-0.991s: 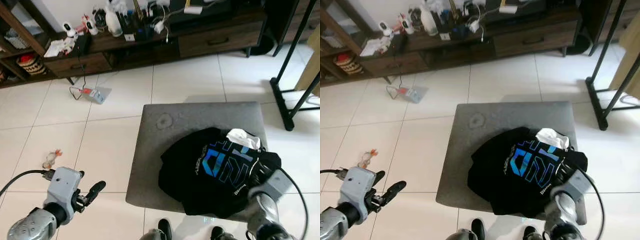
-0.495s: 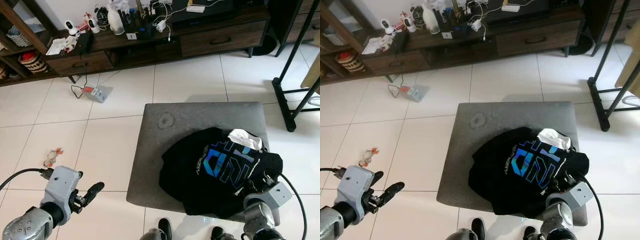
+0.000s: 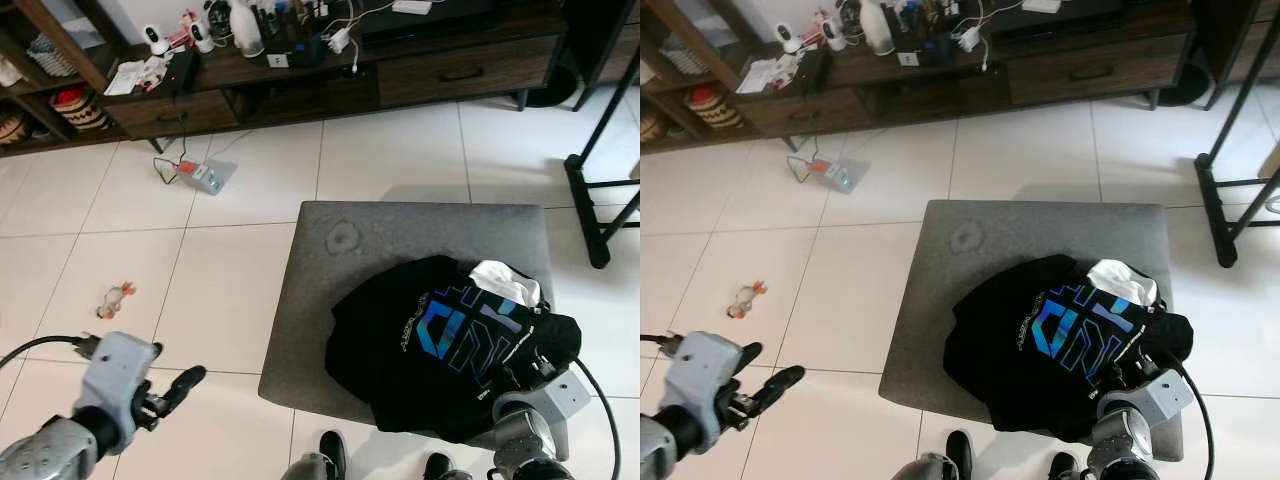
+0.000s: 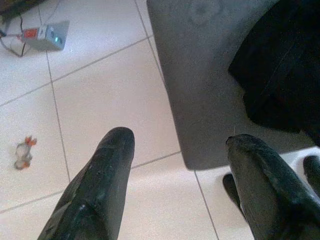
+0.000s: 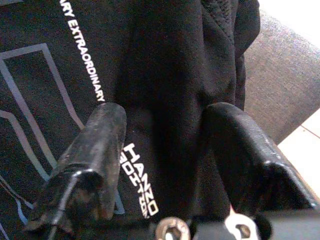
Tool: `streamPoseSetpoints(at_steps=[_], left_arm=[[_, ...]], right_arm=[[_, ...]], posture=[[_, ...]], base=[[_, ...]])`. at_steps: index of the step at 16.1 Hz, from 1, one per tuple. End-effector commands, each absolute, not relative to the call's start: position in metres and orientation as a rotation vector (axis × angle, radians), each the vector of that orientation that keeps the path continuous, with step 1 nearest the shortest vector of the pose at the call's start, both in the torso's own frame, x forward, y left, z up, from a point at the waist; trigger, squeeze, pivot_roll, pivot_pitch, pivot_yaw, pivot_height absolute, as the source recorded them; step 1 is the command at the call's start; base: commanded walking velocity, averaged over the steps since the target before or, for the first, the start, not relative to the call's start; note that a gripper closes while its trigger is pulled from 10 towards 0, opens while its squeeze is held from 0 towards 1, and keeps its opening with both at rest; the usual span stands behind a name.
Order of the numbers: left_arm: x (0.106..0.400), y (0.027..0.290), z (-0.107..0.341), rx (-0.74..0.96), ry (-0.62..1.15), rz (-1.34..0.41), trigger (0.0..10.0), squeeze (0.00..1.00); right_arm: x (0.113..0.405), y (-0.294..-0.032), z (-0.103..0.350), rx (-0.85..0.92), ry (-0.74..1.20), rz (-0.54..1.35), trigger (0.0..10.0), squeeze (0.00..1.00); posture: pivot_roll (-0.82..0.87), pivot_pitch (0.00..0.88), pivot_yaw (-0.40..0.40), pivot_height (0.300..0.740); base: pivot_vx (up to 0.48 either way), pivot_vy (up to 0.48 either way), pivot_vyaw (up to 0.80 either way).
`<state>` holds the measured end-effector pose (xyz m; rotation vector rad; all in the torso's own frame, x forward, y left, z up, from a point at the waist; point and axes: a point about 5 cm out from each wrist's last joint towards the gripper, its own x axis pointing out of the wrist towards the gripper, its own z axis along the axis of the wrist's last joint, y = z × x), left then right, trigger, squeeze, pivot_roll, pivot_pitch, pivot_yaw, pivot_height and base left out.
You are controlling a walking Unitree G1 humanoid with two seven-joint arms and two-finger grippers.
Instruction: Hang hanger
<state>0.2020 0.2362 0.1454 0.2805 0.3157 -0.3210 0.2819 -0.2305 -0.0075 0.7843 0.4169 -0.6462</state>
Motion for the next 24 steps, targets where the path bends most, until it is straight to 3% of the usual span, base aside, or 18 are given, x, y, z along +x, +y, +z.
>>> streamPoseSetpoints(at_steps=[1,14,22,24], left_arm=[[0.195,0.245,0.146,0.299,0.353,-0.302,10.0,0.00],[0.198,0.245,0.144,0.292,0.357,-0.288,10.0,0.00],[0.218,0.239,0.134,0.265,0.315,-0.270,10.0,0.00],[0.224,0.236,0.131,0.256,0.305,-0.272,10.0,0.00]], right_arm=[[0.267,-0.219,-0.024,0.811,0.502,-0.661,0.0,0.00],[0.276,-0.214,-0.017,0.761,0.454,-0.595,0.0,0.00],[0.290,-0.174,0.026,0.514,0.073,-0.174,0.0,0.00],[0.288,-0.153,0.045,0.436,-0.018,-0.012,0.0,0.00]], posture=[[0.35,0.447,0.346,0.740],[0.32,0.437,0.322,0.740],[0.23,0.389,0.260,0.740],[0.21,0.371,0.243,0.740]], base=[[0.000,0.000,0.00],[0.000,0.000,0.00],[0.000,0.000,0.00],[0.000,0.000,0.00]])
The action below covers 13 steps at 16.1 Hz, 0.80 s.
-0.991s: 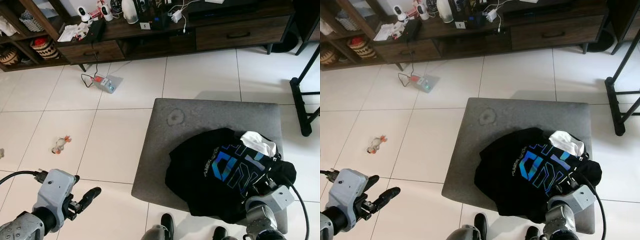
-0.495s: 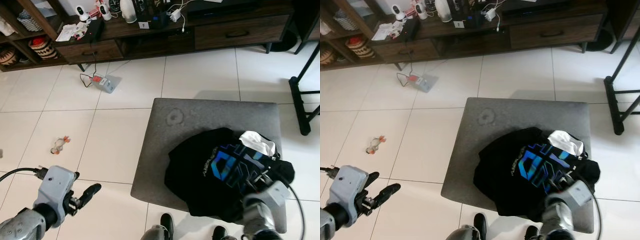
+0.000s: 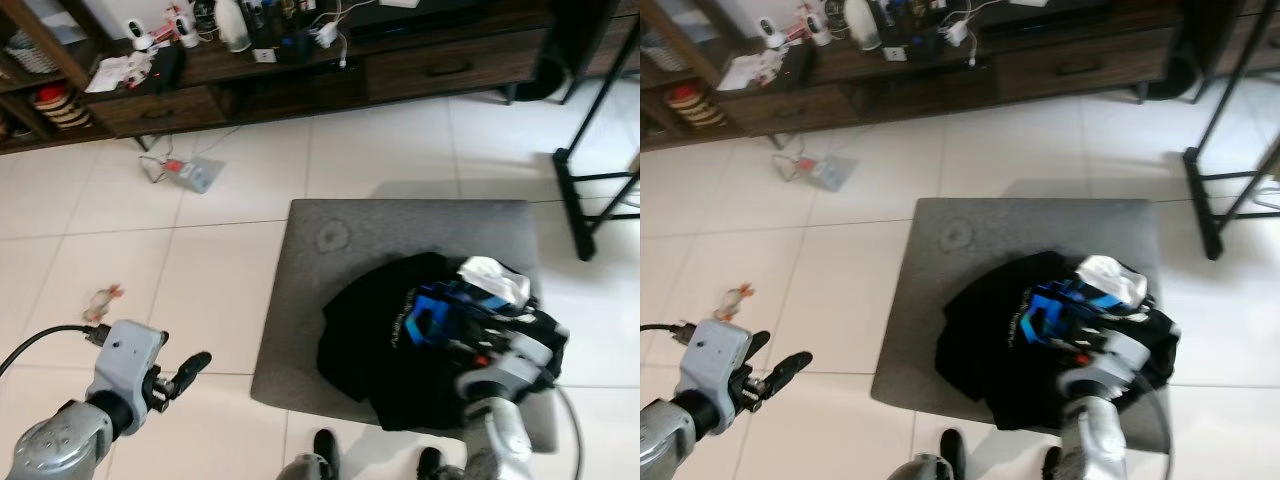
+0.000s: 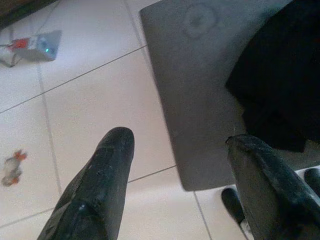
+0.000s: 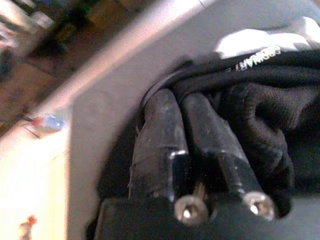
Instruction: Hang hanger
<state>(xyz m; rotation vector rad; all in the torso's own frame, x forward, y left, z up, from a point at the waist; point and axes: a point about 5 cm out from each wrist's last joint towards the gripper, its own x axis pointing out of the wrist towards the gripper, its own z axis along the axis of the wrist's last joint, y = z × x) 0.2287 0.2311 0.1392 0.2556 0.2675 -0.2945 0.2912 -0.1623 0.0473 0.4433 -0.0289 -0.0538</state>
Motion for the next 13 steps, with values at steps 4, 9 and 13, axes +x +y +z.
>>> streamPoseSetpoints(at_steps=[4,9,13], left_arm=[[0.231,0.235,0.128,0.248,0.285,-0.272,10.0,0.00],[0.247,0.238,0.127,0.249,0.253,-0.258,10.0,0.00],[0.256,0.242,0.128,0.254,0.233,-0.247,10.0,0.00]], right_arm=[[0.276,-0.134,0.072,0.367,-0.114,0.154,0.0,0.00],[0.250,-0.187,0.112,0.420,-0.234,-0.213,0.0,0.00],[0.229,-0.192,0.113,0.404,-0.018,-0.396,0.0,0.00]], posture=[[0.19,0.337,0.218,0.740],[0.14,0.290,0.192,0.740],[0.12,0.268,0.174,0.740]], base=[[0.000,0.000,0.00],[0.000,0.000,0.00],[0.000,0.000,0.00]])
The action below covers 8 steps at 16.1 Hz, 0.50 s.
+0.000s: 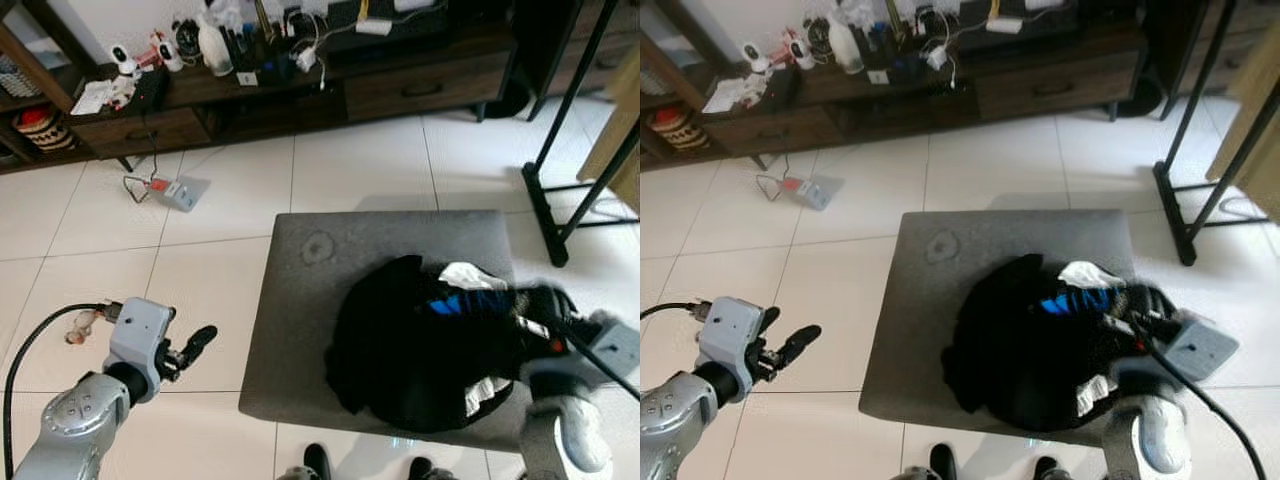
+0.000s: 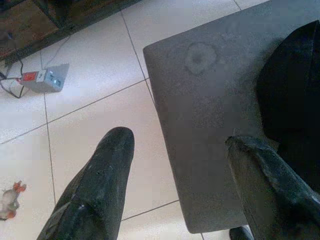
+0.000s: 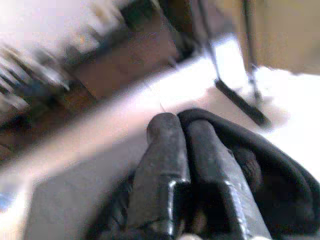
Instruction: Hang hanger
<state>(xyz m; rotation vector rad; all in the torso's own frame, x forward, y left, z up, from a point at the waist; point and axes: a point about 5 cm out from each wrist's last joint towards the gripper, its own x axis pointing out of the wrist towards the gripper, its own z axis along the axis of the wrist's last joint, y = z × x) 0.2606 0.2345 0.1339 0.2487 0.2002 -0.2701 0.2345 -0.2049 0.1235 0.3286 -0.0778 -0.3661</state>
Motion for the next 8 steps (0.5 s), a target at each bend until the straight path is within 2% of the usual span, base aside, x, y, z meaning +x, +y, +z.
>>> streamPoseSetpoints(at_steps=[1,4,5,6,7,8], left_arm=[[0.257,0.242,0.128,0.251,0.229,-0.247,10.0,0.00],[0.258,0.243,0.127,0.251,0.225,-0.248,10.0,0.00],[0.259,0.245,0.127,0.250,0.219,-0.245,10.0,0.00],[0.260,0.246,0.126,0.252,0.216,-0.243,10.0,0.00],[0.261,0.246,0.126,0.252,0.215,-0.243,10.0,0.00],[0.260,0.245,0.125,0.250,0.216,-0.245,10.0,0.00]], right_arm=[[0.227,-0.186,0.119,0.414,-0.028,-0.390,0.0,0.00],[0.229,-0.177,0.148,0.360,-0.105,-0.334,0.0,0.00],[0.227,-0.177,0.172,0.309,-0.161,-0.351,0.0,0.00],[0.228,-0.170,0.164,0.303,-0.013,-0.340,0.0,0.00],[0.232,-0.157,0.136,0.256,0.181,-0.231,0.0,0.00],[0.231,-0.147,0.105,0.144,0.340,-0.145,0.0,0.00]], posture=[[0.12,0.267,0.169,0.740],[0.12,0.264,0.161,0.740],[0.11,0.262,0.155,0.740],[0.11,0.263,0.152,0.740],[0.10,0.265,0.149,0.740],[0.11,0.266,0.149,0.740]], base=[[0.000,0.000,0.00],[0.000,0.000,0.00],[0.000,0.000,0.00],[0.000,0.000,0.00],[0.000,0.000,0.00],[0.000,0.000,0.00]])
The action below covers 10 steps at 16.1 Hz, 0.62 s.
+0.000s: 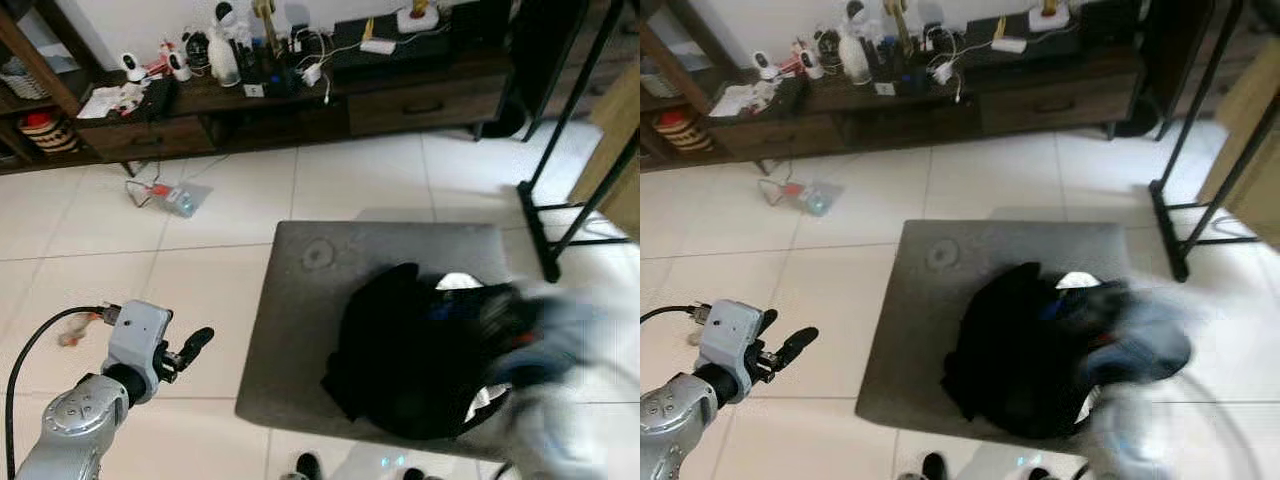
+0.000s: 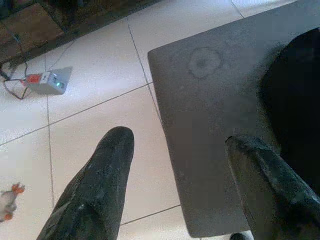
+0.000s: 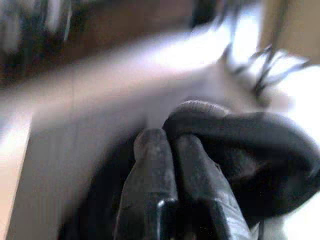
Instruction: Hang hanger
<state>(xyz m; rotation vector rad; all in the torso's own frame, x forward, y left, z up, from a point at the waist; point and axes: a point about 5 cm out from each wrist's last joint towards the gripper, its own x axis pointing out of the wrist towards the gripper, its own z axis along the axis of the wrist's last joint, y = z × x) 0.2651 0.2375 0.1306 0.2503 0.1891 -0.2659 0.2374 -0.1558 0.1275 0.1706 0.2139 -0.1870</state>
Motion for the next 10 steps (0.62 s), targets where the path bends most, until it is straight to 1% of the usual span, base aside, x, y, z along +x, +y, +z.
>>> streamPoseSetpoints(at_steps=[1,2,3,4,6,8,9,10], left_arm=[[0.260,0.244,0.124,0.249,0.216,-0.247,10.0,0.00],[0.259,0.243,0.124,0.247,0.215,-0.249,10.0,0.00],[0.258,0.242,0.123,0.245,0.216,-0.250,10.0,0.00],[0.256,0.242,0.122,0.241,0.219,-0.250,10.0,0.00],[0.252,0.241,0.120,0.238,0.225,-0.254,10.0,0.00],[0.250,0.240,0.117,0.240,0.235,-0.260,10.0,0.00],[0.249,0.240,0.117,0.241,0.234,-0.257,10.0,0.00],[0.249,0.241,0.118,0.239,0.233,-0.253,10.0,0.00]], right_arm=[[0.230,-0.142,0.082,0.063,0.446,-0.088,0.0,0.00],[0.228,-0.140,0.061,0.025,0.530,-0.061,0.0,0.00],[0.230,-0.143,0.047,0.015,0.565,-0.071,0.0,0.00],[0.236,-0.143,0.042,-0.021,0.557,-0.054,0.0,0.00],[0.254,-0.135,0.040,-0.141,0.526,0.076,0.0,0.00],[0.273,-0.130,0.039,-0.232,0.472,0.138,0.0,0.00],[0.291,-0.114,0.047,-0.278,0.358,0.285,0.0,0.00],[0.298,-0.107,0.053,-0.298,0.284,0.334,0.0,0.00]], posture=[[0.12,0.266,0.148,0.740],[0.12,0.268,0.146,0.740],[0.13,0.270,0.147,0.740],[0.13,0.272,0.149,0.740],[0.13,0.288,0.156,0.740],[0.13,0.294,0.161,0.740],[0.14,0.295,0.163,0.740],[0.14,0.294,0.165,0.740]], base=[[0.000,0.000,0.00],[0.000,0.000,0.00],[0.000,0.000,0.00],[0.000,0.000,0.00],[0.000,0.000,0.00],[0.000,0.000,0.00],[0.000,0.000,0.00],[0.000,0.000,0.00]])
